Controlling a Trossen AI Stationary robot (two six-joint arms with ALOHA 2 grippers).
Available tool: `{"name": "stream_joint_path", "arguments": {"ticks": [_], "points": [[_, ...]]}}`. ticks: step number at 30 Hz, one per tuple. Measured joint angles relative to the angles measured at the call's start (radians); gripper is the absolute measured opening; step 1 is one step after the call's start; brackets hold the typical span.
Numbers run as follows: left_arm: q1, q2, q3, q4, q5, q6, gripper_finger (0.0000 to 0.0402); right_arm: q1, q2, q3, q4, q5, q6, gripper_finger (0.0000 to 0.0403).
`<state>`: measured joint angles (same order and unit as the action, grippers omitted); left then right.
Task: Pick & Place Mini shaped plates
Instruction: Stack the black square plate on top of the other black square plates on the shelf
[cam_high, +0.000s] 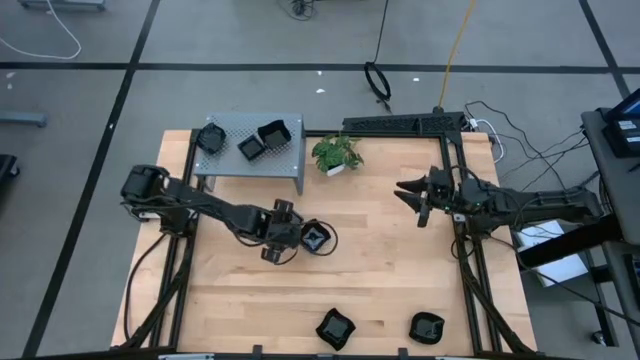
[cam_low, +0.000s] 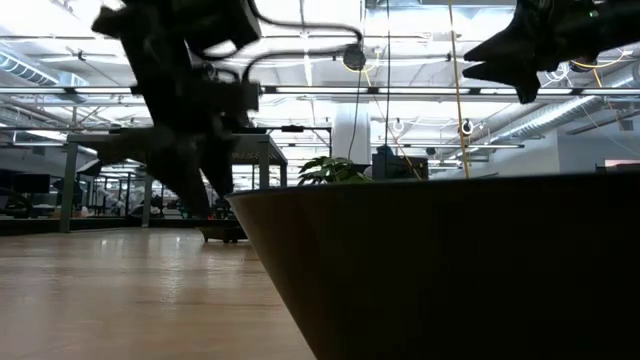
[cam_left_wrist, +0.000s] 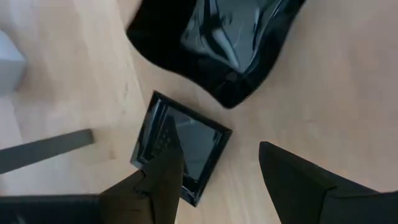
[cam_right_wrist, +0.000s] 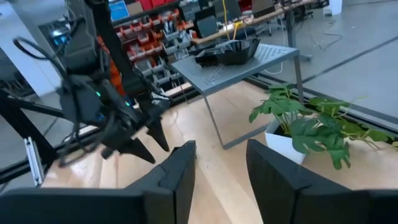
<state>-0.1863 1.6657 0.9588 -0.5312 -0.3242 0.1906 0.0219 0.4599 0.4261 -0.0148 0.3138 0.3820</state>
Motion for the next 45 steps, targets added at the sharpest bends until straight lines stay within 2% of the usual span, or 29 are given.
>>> {"name": "stream_joint_path", "arguments": {"ticks": [8,16,19,25,27,32,36,45], "points": [[0.054,0.098,0.001,0.004,-0.071,0.028,0.0214,0.0,-0.014,-0.119,0.191,0.0,0.0,0.013],[0.063,0.117,0.004,0.008,-0.061,0.092,0.0203,0.0,-0.014,-0.234,0.38,-0.002,0.044,0.013],[0.057,0.118,0.003,0.009,-0.042,0.124,0.0164,0.0,-0.014,-0.278,0.451,-0.027,0.07,0.013],[0.057,0.119,0.001,0.004,0.015,0.12,0.0038,0.0,-0.013,-0.356,0.583,-0.03,0.125,0.013],[0.058,0.119,0.001,0.006,0.025,0.101,0.0012,0.0,-0.014,-0.37,0.61,-0.03,0.137,0.013],[0.059,0.116,0.0,0.011,0.041,0.062,0.0019,0.0,-0.013,-0.373,0.606,-0.03,0.132,0.013],[0.058,0.074,-0.003,0.002,0.075,0.027,0.0006,0.0,-0.013,-0.374,0.608,-0.028,0.149,0.013],[0.051,-0.146,-0.003,0.009,0.072,-0.115,0.0007,0.0,-0.012,-0.375,0.578,-0.029,0.105,0.013]]}}
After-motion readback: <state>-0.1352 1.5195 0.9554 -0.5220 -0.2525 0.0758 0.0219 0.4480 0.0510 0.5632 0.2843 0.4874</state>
